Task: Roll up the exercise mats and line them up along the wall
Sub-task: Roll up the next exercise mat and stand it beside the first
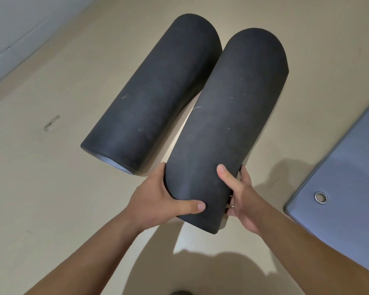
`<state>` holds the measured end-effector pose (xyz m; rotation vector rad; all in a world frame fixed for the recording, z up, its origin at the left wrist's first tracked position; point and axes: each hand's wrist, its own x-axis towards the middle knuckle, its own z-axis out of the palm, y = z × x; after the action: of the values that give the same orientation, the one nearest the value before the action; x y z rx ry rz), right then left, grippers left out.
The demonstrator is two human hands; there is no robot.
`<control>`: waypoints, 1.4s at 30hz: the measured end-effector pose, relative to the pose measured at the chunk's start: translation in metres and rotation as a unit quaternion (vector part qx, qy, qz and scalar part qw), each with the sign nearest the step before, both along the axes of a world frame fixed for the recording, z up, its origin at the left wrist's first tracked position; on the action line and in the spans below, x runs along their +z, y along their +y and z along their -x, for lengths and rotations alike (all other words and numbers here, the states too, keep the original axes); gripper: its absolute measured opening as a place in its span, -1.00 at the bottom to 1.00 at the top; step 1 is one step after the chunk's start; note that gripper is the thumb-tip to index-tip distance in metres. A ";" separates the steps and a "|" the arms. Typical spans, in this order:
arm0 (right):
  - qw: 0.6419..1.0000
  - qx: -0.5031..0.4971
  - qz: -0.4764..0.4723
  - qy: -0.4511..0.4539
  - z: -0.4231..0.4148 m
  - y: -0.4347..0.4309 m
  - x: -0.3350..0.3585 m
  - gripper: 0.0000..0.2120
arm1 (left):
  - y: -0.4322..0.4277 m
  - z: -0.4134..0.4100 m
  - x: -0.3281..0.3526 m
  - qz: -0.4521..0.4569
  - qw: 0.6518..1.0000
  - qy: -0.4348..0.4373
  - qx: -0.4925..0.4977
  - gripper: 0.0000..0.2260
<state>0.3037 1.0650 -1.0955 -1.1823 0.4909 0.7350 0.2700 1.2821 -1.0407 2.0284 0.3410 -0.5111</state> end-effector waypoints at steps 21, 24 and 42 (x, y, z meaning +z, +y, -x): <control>0.995 0.024 0.099 0.004 -0.009 -0.011 0.024 0.05 | 0.035 -0.008 0.000 -0.018 0.998 -0.011 0.061 -0.35; 0.998 0.002 0.066 -0.006 -0.006 0.001 0.015 -0.24 | -0.002 0.011 0.014 0.025 1.000 0.005 0.012 -0.29; 0.993 -0.049 0.110 -0.008 -0.011 0.014 0.014 0.07 | 0.041 -0.016 0.006 0.066 0.991 -0.078 0.090 -0.53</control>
<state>0.3148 1.0793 -1.0816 -1.3581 0.6238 0.5970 0.2860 1.3232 -1.0342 1.8755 0.3806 -0.2549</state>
